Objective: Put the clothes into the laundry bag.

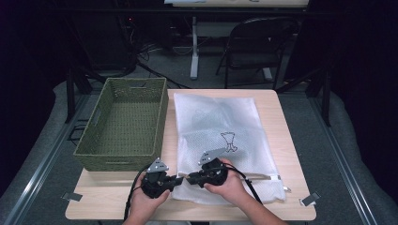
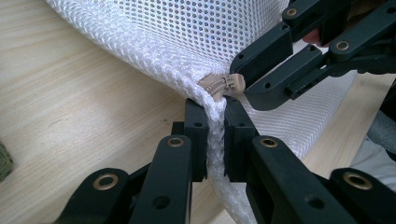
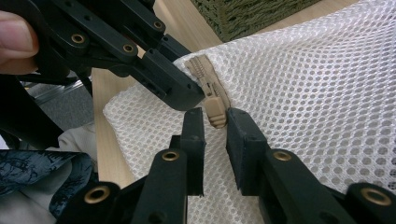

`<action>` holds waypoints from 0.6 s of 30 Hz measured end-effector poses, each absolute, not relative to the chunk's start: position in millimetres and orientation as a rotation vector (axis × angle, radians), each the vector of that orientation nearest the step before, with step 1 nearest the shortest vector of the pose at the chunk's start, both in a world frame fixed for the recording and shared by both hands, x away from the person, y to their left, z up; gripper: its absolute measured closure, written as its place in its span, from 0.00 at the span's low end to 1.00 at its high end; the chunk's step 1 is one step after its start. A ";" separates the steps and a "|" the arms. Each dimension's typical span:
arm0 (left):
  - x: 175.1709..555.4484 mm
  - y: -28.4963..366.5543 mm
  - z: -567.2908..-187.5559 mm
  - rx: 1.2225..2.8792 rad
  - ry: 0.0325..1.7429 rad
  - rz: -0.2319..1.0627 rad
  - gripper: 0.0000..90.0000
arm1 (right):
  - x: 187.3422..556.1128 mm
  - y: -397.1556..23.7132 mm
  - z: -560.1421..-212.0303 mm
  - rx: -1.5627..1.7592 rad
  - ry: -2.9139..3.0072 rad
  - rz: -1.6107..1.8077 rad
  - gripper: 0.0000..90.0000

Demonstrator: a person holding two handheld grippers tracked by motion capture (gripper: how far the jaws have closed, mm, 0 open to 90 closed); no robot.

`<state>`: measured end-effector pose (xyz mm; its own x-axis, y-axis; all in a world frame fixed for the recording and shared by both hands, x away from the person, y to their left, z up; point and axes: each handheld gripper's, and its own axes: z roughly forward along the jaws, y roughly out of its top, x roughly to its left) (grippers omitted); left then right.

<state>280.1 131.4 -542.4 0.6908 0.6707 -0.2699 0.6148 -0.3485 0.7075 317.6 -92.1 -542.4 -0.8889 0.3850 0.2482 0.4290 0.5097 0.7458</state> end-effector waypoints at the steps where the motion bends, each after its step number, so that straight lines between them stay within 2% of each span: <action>1: 280.2 131.5 -542.4 2.059 0.985 0.083 0.92 | 317.5 -91.9 -542.5 -0.723 -2.687 -1.347 0.86; 6: 280.4 132.2 -542.1 2.055 0.987 0.080 0.92 | 317.4 -92.2 -543.0 -0.722 -2.668 -1.352 0.88; 18: 280.4 132.1 -542.6 2.061 0.983 0.081 0.92 | 318.3 -92.3 -545.9 -0.742 -2.642 -1.336 0.86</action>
